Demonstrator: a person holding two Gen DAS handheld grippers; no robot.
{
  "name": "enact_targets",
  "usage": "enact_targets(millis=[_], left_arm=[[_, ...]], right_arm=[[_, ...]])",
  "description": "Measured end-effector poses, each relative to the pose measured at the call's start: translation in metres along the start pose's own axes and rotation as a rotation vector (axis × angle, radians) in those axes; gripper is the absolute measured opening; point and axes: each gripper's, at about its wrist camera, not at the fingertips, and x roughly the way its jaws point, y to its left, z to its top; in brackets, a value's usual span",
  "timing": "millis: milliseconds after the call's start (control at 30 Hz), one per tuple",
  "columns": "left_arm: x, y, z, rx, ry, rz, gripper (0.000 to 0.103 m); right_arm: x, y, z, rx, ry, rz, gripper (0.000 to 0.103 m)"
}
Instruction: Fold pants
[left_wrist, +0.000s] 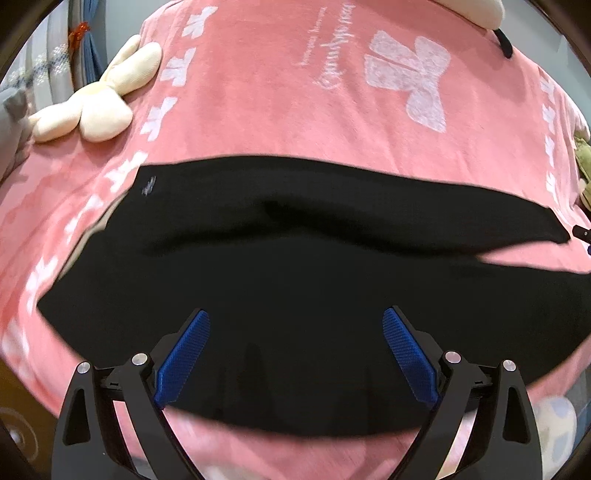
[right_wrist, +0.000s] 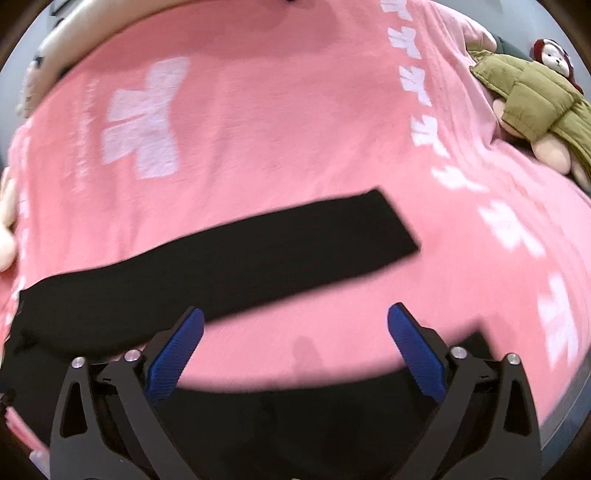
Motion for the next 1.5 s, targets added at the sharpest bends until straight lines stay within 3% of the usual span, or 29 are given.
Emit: enact_targets(millis=[100,200,400,467,633,700,767,800,867,900,933,1100,1300,1400,1500], left_arm=[[0.029,0.027,0.038,-0.033,0.011,-0.001,0.093],[0.058,0.064,0.081,-0.105,0.000,0.030,0.093],[0.137,0.155,0.161,-0.249,0.010,0.210,0.093],[0.156,0.183,0.177,-0.325,0.029,0.213,0.093],[0.213,0.250,0.183,-0.600,0.172,0.155,0.093],[0.216,0.256,0.184,-0.608,0.136,0.208,0.092],[0.222,0.255,0.185,-0.569,0.150,0.204,0.089],[0.223,0.252,0.185,-0.541,0.149,0.220,0.076],[0.221,0.242,0.185,-0.444,0.142,0.254,0.025],[0.219,0.238,0.183,-0.402,0.154,0.249,0.016],[0.215,0.236,0.182,-0.393,0.145,0.230,0.013],[0.162,0.237,0.182,-0.404,0.037,0.175,0.009],[0.052,0.223,0.175,-0.390,-0.043,0.060,0.009],[0.005,0.216,0.145,-0.355,-0.038,0.044,0.009],[-0.028,0.218,0.100,-0.352,0.001,0.047,0.009]], right_arm=[[0.051,-0.018,0.034,-0.029,0.042,-0.052,0.087],[0.089,-0.035,0.054,0.001,0.067,-0.068,0.087],[0.148,-0.062,0.083,0.100,0.154,-0.105,0.088],[0.156,-0.063,0.092,0.105,0.139,-0.120,0.092],[0.174,-0.057,0.099,0.104,0.179,-0.111,0.095],[0.178,-0.051,0.098,0.079,0.185,-0.133,0.096],[0.179,-0.043,0.097,0.041,0.184,-0.148,0.093],[0.179,-0.039,0.096,0.028,0.183,-0.145,0.088],[0.176,-0.030,0.095,-0.009,0.175,-0.152,0.053],[0.172,-0.026,0.095,-0.011,0.177,-0.096,0.039],[0.170,-0.024,0.095,-0.010,0.181,-0.080,0.023],[0.128,-0.007,0.102,-0.057,0.090,-0.068,0.018],[0.023,-0.024,0.098,-0.056,-0.046,0.048,0.018],[-0.019,-0.048,0.078,-0.051,-0.051,0.086,0.018],[-0.042,-0.071,0.041,-0.050,-0.011,0.061,0.018]])
